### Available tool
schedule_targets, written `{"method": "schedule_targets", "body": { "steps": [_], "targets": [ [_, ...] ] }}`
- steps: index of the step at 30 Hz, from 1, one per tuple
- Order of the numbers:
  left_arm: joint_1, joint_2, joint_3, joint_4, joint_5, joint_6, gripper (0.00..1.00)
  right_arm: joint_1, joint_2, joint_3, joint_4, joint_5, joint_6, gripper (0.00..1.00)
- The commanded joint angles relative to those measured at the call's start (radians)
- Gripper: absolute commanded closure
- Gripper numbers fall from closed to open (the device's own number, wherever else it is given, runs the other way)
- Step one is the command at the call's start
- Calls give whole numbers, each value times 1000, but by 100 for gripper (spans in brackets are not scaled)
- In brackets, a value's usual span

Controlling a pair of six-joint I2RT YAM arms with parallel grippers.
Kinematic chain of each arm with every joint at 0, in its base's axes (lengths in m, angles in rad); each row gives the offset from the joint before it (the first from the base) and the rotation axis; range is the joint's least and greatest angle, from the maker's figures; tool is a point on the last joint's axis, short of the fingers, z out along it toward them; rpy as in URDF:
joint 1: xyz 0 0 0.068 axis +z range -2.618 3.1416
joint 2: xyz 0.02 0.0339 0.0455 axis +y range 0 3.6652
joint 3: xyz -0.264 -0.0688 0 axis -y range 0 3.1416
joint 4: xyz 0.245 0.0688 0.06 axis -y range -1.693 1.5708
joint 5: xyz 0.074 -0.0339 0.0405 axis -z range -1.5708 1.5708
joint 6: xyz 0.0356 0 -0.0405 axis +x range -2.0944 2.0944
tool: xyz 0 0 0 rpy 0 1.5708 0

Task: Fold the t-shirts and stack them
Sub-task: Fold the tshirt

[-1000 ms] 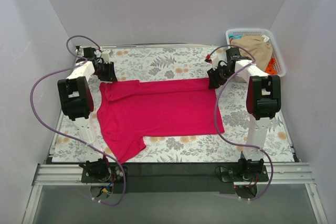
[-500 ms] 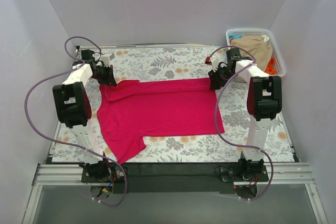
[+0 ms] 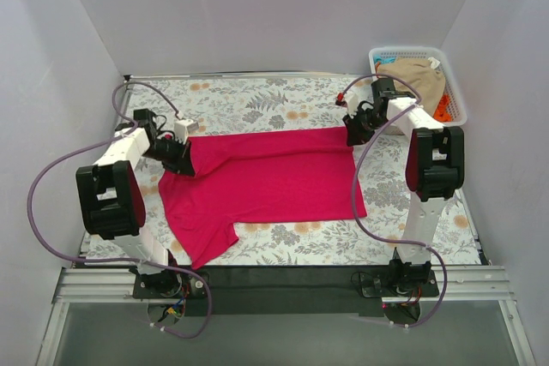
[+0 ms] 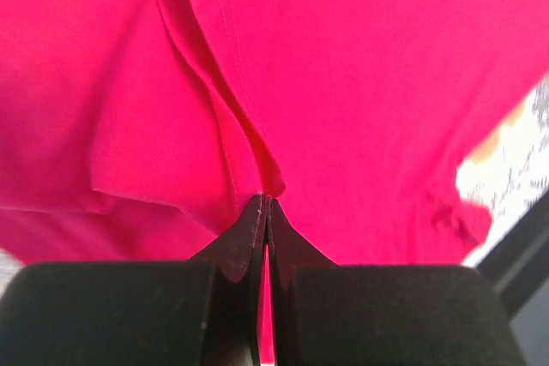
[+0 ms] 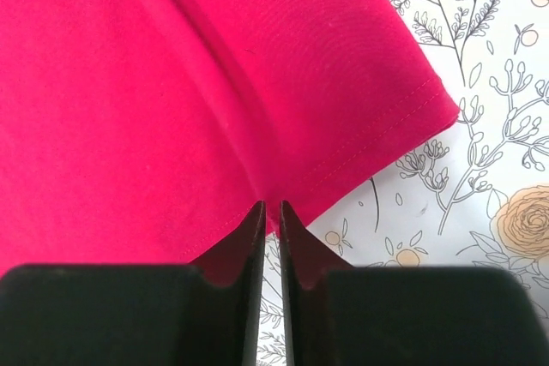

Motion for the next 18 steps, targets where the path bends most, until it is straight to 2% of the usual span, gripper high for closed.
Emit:
{"method": "schedule_targets", "body": {
  "steps": [1,5,7,10,11,16,18],
  "targets": [
    [-4,-75,-76,-52,-3,143,100,0,-63,-17,-40,9,-40,86],
    [-5,-109,-151,-59,-26,228,100,-2,-75,-36,-54,17,-62,92],
    [-7,-125,-188,-40,-35,248,100,-4,-81,-39,-59,17,-65,91],
    [-7,-140,-194,-31,-51,236,85,-2,-89,-36,-62,6,-62,83],
    [-7,-140,-182,-37,-40,236,77,0,-89,-33,-63,1,-59,80],
    [-13,-116,-104,-45,27,179,64,-2,-80,3,-68,-23,-31,77],
    [-39,-94,-76,44,2,61,61,0,-72,21,-70,-31,-16,77]
  ]
}}
